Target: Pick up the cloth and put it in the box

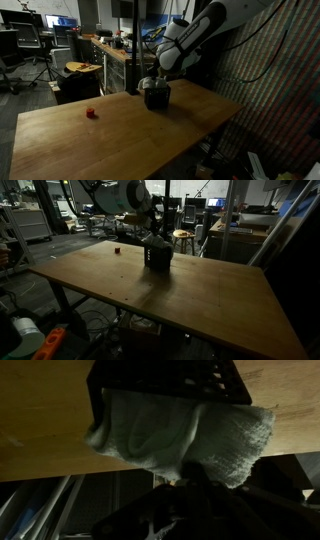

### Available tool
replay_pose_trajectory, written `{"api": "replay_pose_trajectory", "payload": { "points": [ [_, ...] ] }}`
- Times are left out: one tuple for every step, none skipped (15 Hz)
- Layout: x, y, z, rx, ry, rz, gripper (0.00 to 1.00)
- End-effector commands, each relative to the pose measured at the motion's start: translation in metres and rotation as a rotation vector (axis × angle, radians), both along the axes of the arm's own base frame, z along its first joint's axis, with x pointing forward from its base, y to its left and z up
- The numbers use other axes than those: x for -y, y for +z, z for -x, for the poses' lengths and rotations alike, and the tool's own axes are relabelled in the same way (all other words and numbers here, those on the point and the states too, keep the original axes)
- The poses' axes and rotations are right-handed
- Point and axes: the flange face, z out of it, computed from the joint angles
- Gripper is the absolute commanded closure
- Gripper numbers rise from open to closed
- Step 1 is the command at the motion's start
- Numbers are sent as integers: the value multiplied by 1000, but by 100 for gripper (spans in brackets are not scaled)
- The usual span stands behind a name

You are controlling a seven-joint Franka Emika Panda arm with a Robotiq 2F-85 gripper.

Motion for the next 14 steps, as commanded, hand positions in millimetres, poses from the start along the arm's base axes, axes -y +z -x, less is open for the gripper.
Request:
{"api": "replay_pose_trajectory", "payload": {
  "points": [
    [6,6,-15,-1,-22,-2,99],
    [6,7,-17,-5,-25,-1,99],
    [6,10,-18,-4,-25,1,99],
    [5,13,-19,-6,-25,5,99],
    [5,17,-19,-5,-24,7,99],
    [4,21,-19,-3,-24,9,99],
    [4,23,-19,-5,-26,9,99],
    [4,23,-17,-8,-28,11,99],
    [4,23,-15,-13,-28,13,99],
    [6,21,-13,-21,-31,15,99],
    [7,20,-11,-25,-35,14,99],
    [9,19,-9,-30,-39,13,99],
    [10,17,-7,-34,-42,12,99],
    [11,15,-6,-38,-45,12,99]
  ]
}}
